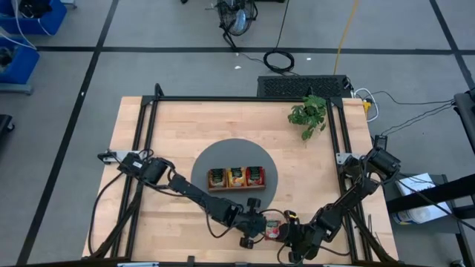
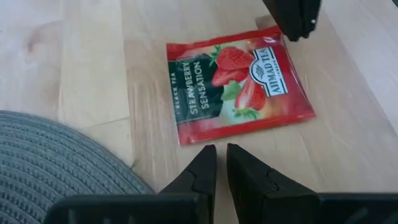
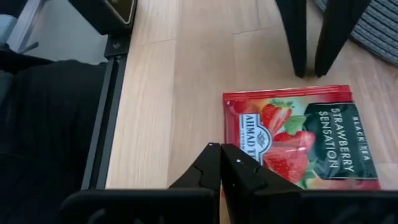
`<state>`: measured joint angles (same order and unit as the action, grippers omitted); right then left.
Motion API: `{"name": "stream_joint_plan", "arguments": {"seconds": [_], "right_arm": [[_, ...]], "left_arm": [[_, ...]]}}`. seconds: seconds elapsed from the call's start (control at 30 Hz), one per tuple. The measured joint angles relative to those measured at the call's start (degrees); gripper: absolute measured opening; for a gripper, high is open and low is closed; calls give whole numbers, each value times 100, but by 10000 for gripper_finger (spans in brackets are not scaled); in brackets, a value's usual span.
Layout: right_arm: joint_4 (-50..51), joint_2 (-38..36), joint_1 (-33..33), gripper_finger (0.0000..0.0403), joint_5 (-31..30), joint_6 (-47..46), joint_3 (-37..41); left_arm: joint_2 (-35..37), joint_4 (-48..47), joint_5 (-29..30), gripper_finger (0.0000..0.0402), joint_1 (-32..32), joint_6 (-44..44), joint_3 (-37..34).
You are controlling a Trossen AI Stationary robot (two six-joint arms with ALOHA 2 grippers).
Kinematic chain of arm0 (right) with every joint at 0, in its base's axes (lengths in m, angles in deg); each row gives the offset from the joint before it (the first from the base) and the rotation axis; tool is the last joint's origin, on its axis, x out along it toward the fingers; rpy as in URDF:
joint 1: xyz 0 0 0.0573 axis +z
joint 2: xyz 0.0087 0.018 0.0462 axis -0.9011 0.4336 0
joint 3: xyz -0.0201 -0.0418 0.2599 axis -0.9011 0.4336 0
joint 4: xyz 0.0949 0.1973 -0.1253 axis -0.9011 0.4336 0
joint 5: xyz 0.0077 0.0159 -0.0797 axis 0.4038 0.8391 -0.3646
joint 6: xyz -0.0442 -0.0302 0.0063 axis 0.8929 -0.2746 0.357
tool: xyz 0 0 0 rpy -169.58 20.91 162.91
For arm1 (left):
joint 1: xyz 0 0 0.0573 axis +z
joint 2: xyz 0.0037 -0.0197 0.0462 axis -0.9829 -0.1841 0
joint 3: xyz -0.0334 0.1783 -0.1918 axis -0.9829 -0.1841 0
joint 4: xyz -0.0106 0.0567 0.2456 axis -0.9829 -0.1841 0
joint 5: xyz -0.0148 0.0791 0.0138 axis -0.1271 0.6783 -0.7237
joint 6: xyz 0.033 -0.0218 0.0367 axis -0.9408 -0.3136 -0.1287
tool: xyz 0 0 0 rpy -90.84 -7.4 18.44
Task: Pick & Place Tea
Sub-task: Put the red tea bag into the right section of the wooden organizer
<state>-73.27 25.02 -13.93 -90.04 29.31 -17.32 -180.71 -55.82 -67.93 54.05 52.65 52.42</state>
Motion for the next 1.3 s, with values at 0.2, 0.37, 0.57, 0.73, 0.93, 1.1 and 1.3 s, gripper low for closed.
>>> {"name": "stream_joint_plan", "arguments": {"seconds": [0.2,0.37,0.57,0.73,0.93,1.1,1.3], "right_arm": [[-412,0,0,0,-7,-101,341],[-435,-2,0,0,-47,-84,449],[-487,-202,0,0,-160,105,451],[-557,-301,4,0,-163,235,454],[-137,-476,-2,0,-447,154,454],[676,-808,-2,0,-793,-73,451],[1658,-1109,-2,0,-1167,-580,496]], "left_arm": [[-93,39,116,46,74,-1,7],[-110,192,278,46,42,-298,4],[76,72,418,46,-161,-463,-17],[200,210,490,46,-347,-556,-13],[198,446,-94,46,-437,-562,-13],[196,536,-62,46,-352,-459,-15],[101,825,-361,46,-366,-440,-7]]}}
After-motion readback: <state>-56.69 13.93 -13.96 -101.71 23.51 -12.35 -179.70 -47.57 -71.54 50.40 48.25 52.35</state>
